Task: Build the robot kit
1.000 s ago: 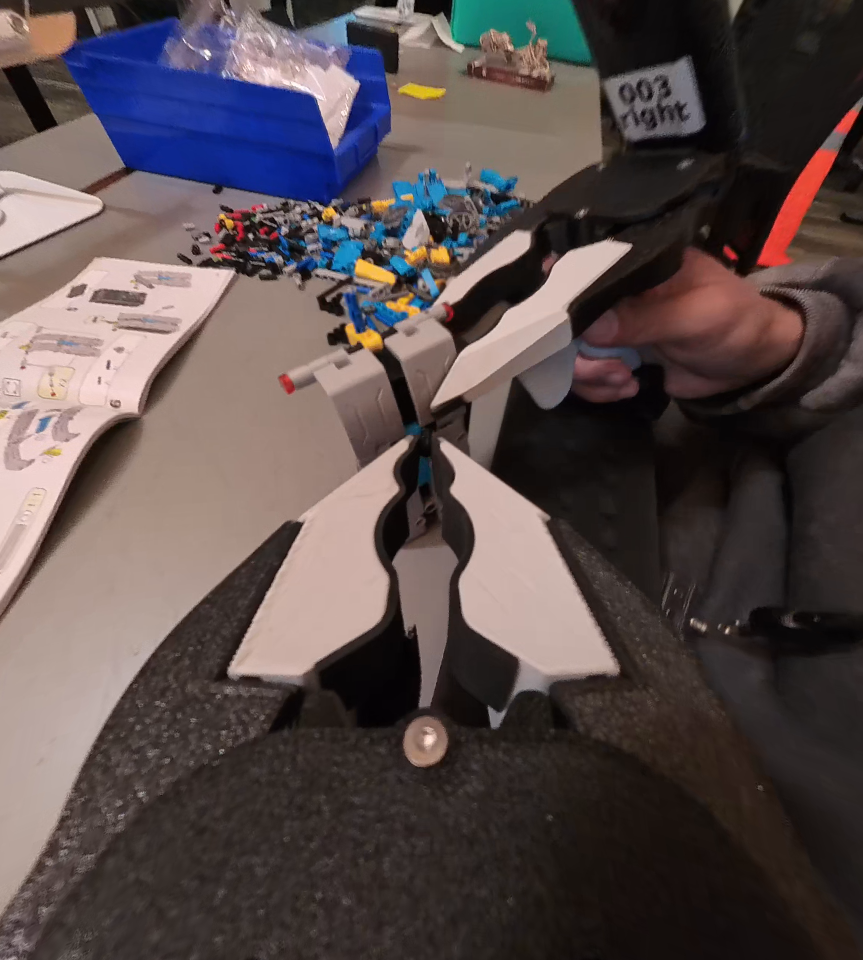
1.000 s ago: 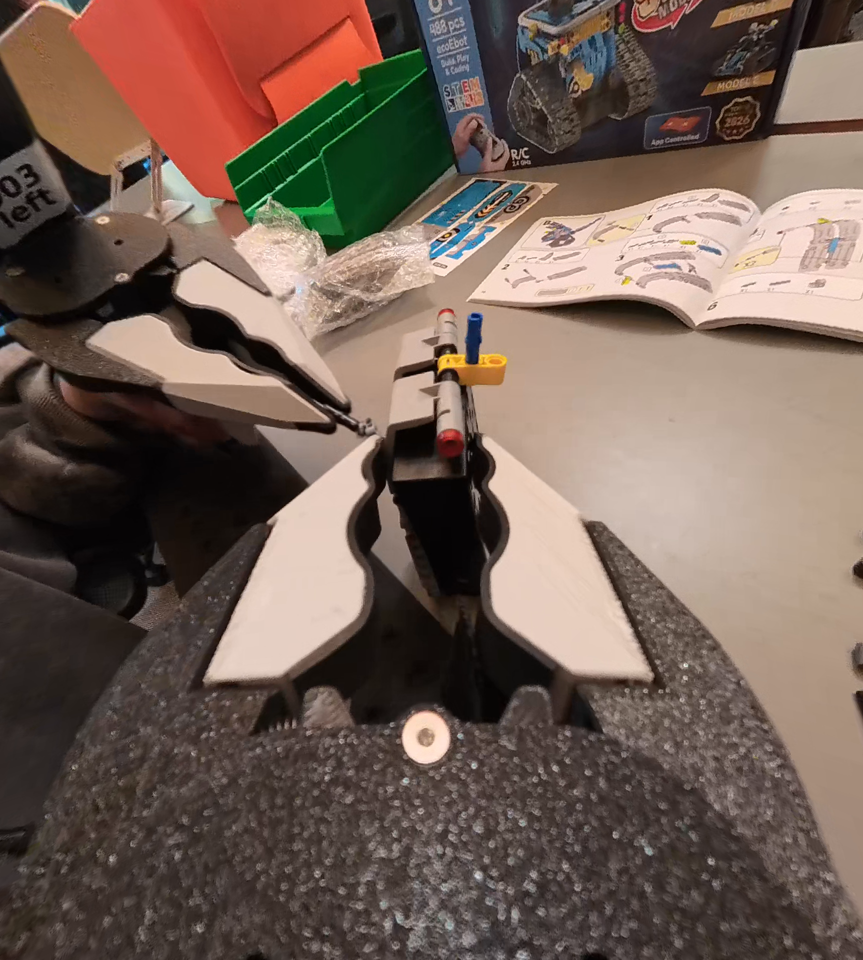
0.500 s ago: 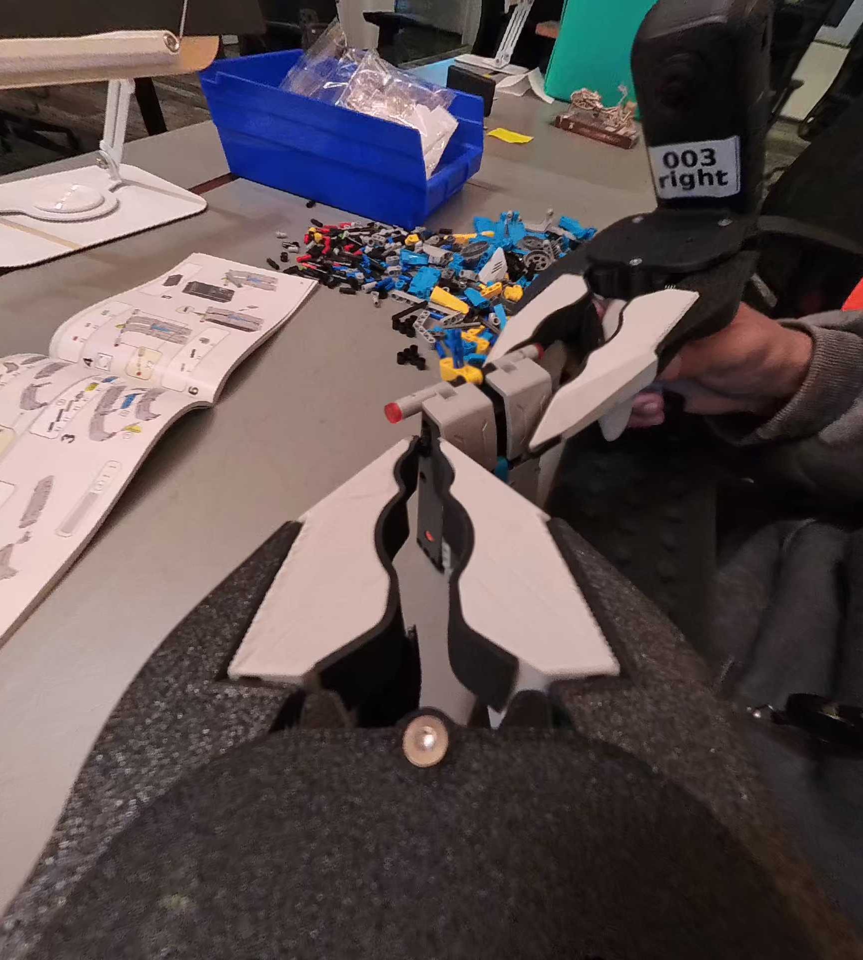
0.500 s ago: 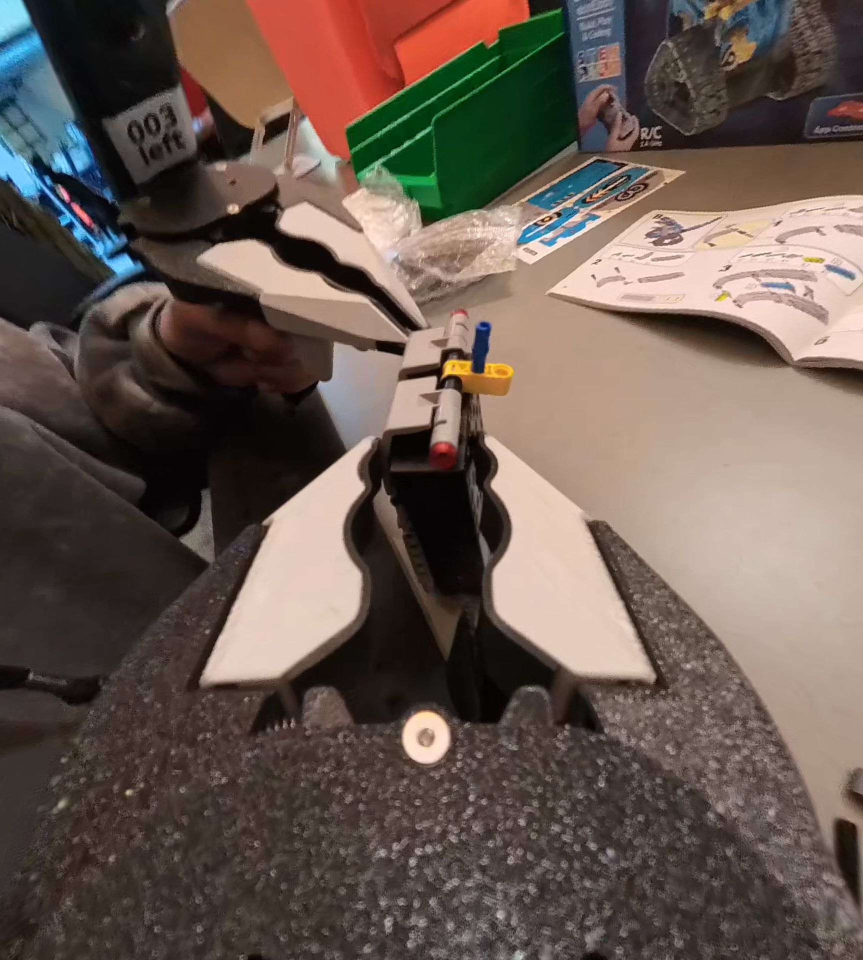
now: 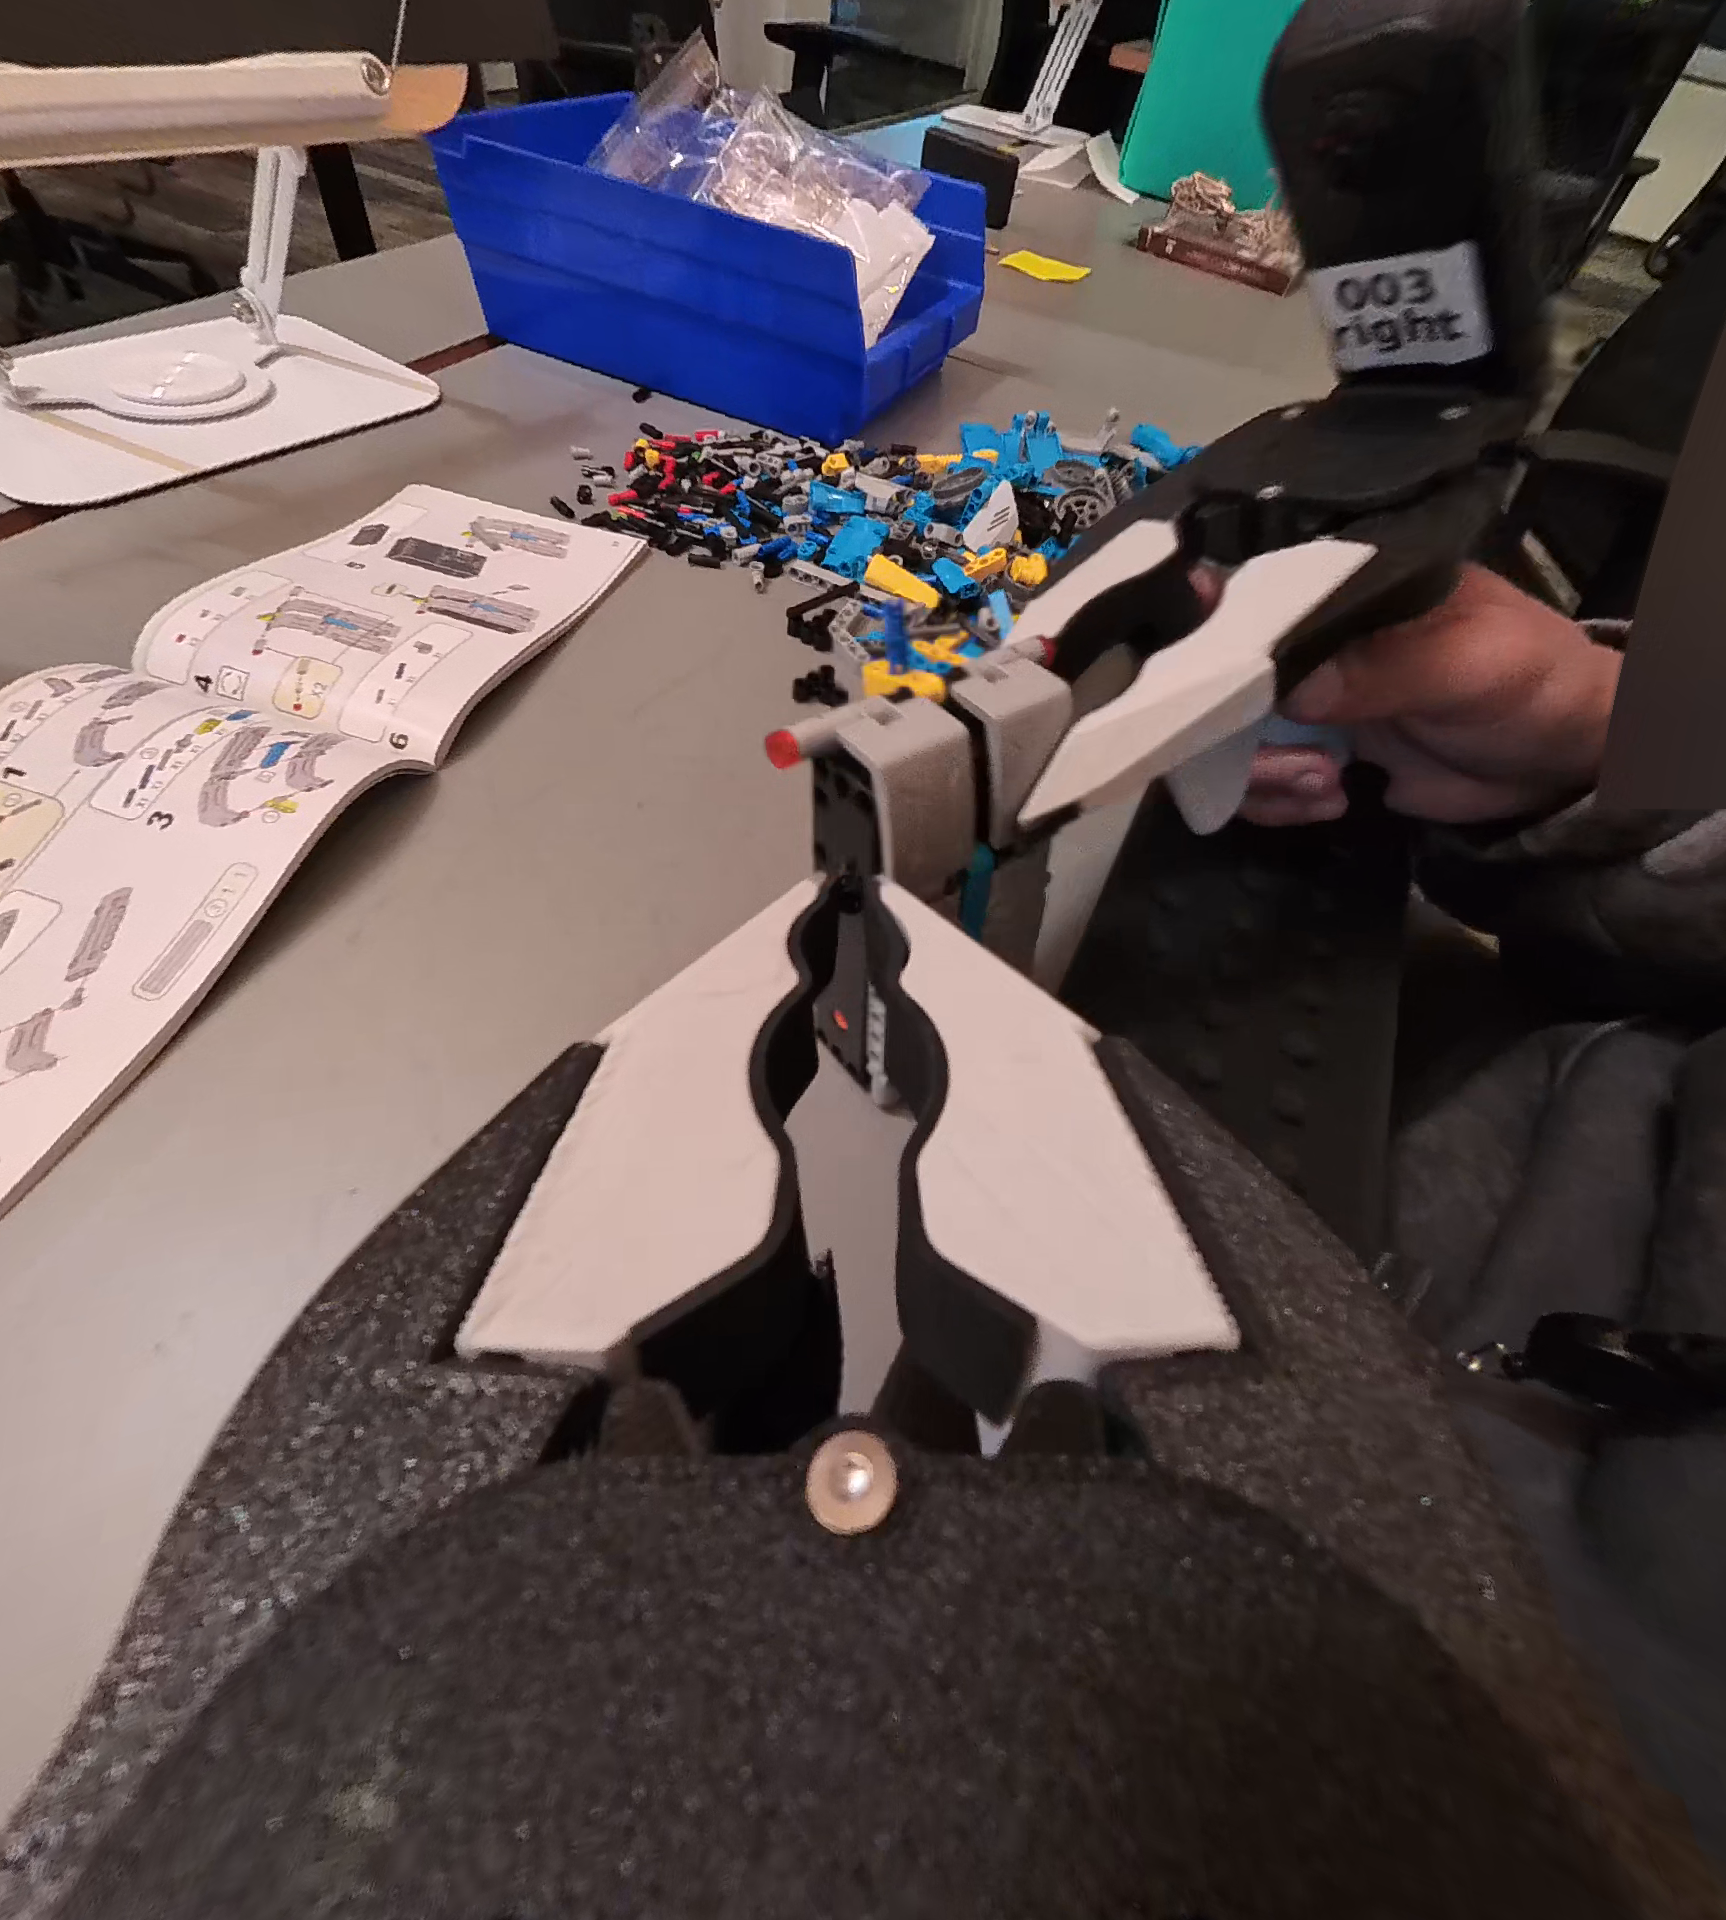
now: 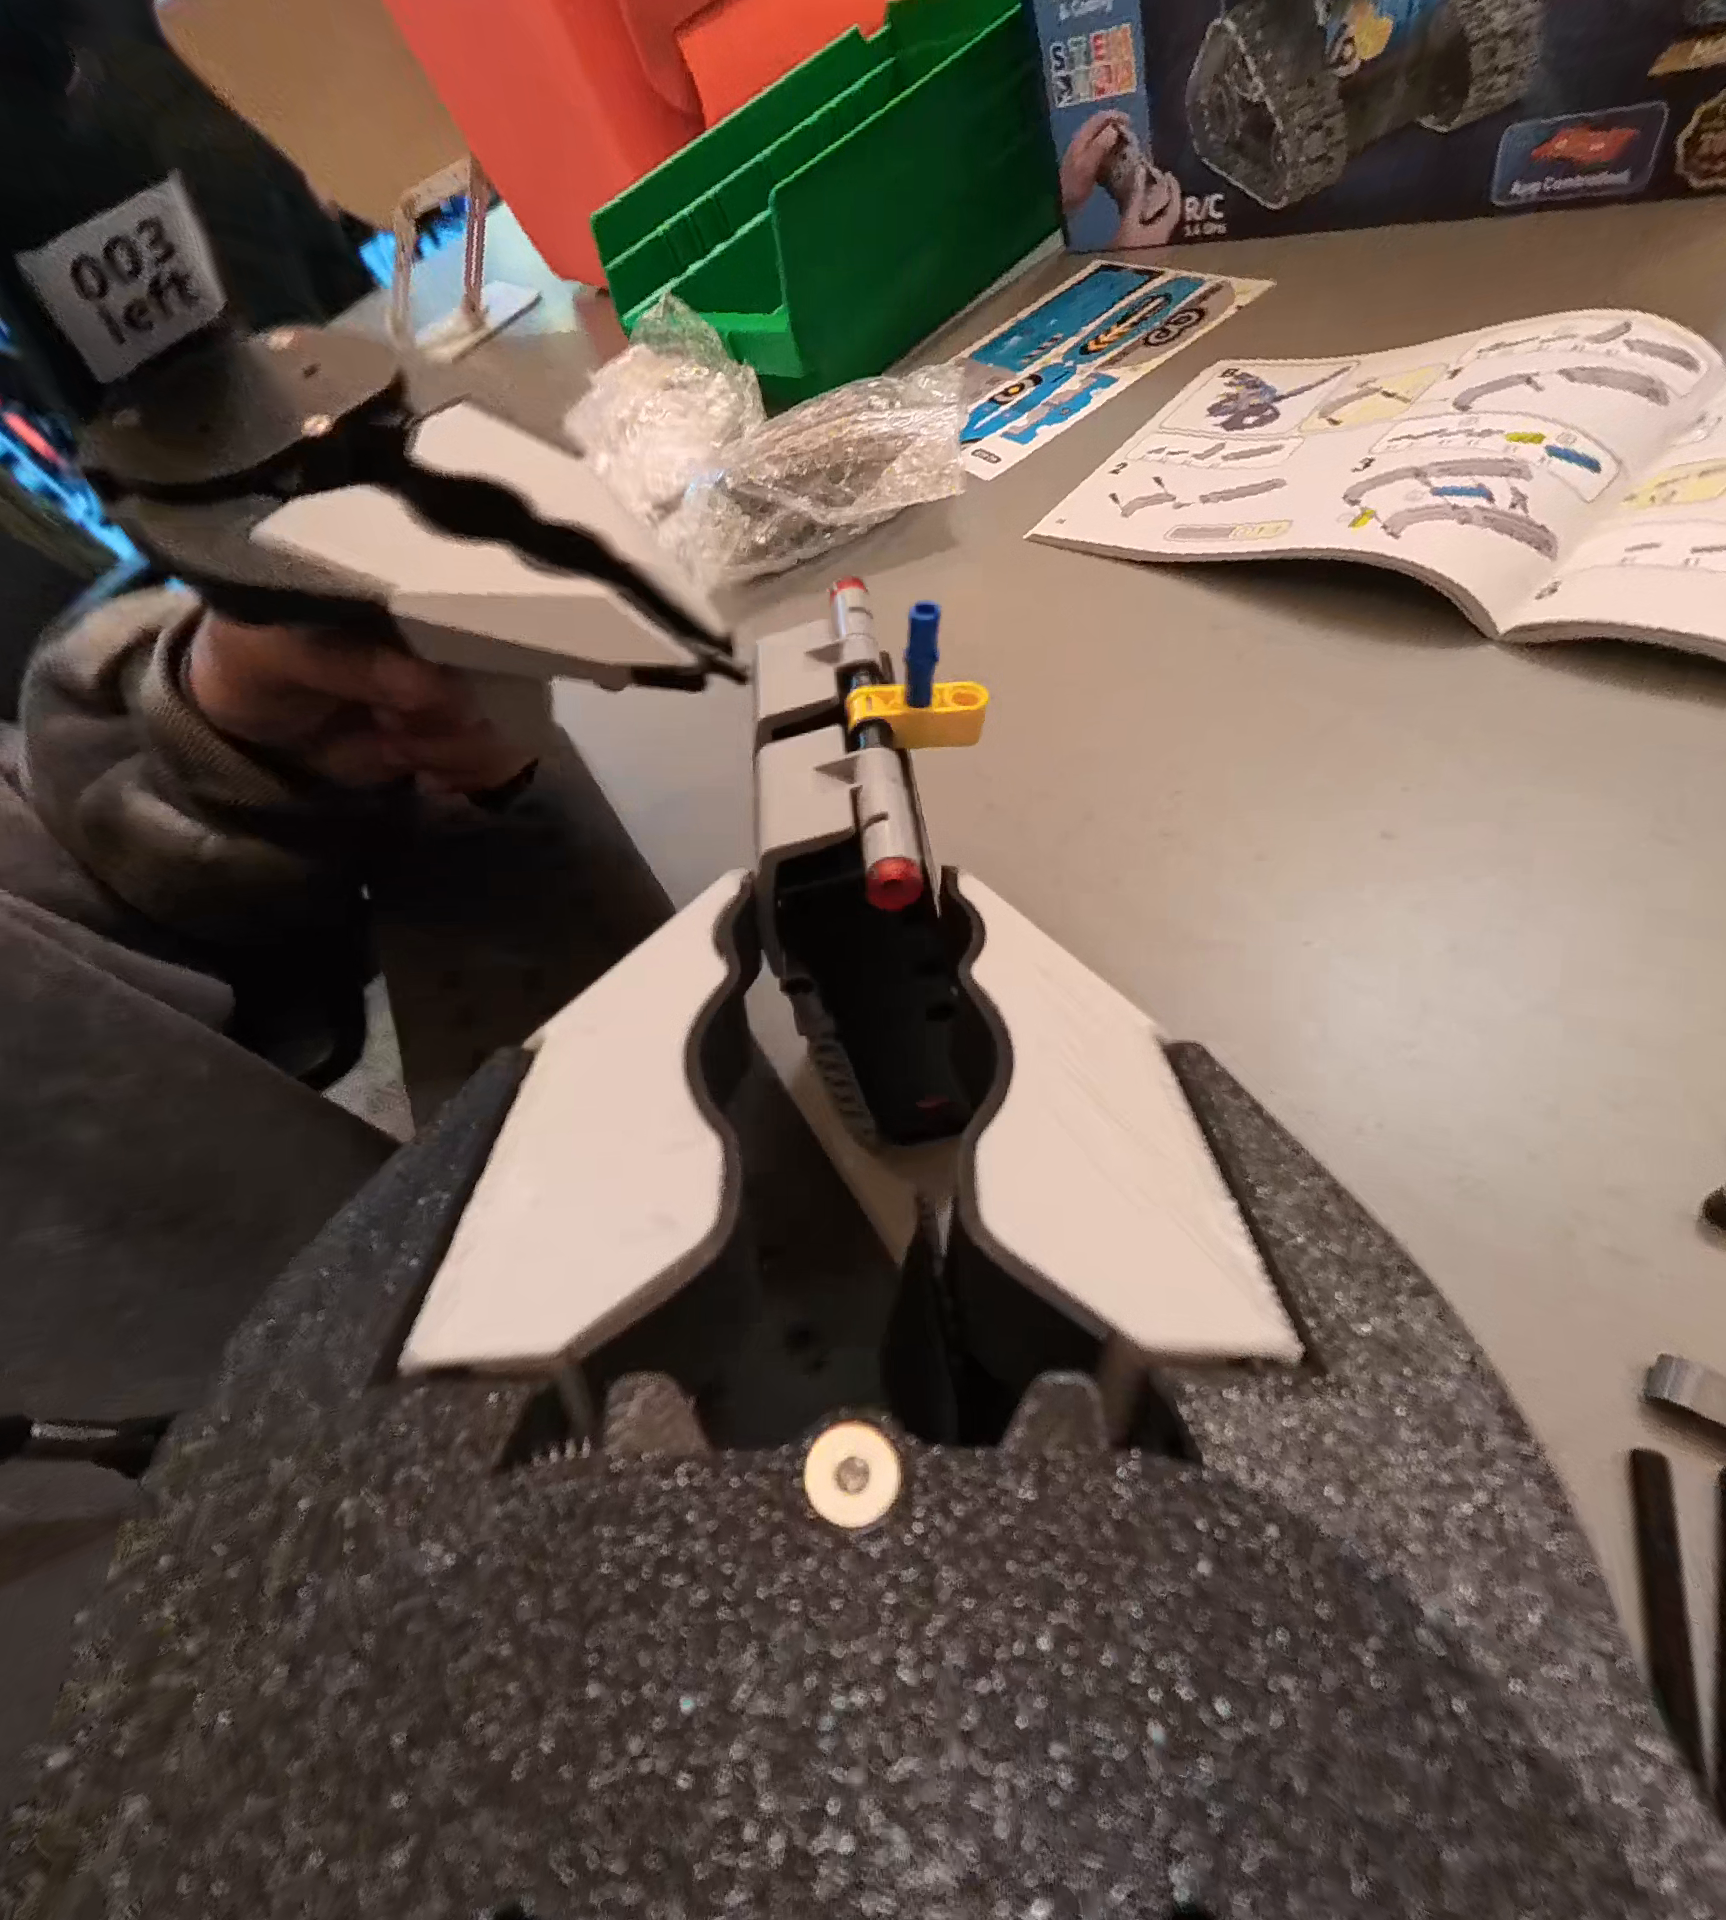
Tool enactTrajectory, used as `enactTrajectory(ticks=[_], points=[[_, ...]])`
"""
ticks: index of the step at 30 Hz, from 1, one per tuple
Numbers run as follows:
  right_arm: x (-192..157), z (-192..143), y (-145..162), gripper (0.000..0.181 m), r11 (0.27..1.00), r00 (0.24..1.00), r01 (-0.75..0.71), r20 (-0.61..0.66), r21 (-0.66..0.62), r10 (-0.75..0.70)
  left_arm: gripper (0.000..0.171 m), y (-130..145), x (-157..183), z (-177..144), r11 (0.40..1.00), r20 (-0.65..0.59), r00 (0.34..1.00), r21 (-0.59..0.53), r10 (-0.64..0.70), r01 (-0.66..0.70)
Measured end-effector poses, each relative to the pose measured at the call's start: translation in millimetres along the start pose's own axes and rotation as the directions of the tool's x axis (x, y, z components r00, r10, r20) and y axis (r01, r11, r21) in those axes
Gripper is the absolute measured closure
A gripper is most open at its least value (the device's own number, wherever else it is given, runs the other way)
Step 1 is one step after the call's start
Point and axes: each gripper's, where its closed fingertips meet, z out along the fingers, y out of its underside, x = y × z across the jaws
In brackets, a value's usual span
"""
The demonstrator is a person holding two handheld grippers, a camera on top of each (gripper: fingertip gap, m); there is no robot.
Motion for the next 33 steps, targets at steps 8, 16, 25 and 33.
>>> enactTrajectory(ticks=[8,16,25,33], points=[[18,9,-10,0.149,0.979,0.978,-0.204,0.046,0.001,0.204,0.169,-9,12,21,1.000,0.051,0.999,0.002,0.019,-0.019],[16,13,-12,0.149,0.989,0.991,-0.133,0.036,0.072,0.131,0.169,-16,3,35,0.997,0.233,0.970,-0.013,0.071,-0.070],[18,11,-12,0.149,0.988,0.992,-0.128,0.025,0.091,0.126,0.169,-15,2,42,0.906,0.416,0.806,-0.179,0.422,-0.382],[20,9,-13,0.150,0.995,0.999,-0.044,-0.028,0.095,0.047,0.169,-15,2,44,0.884,0.416,0.781,-0.205,0.466,-0.419]])
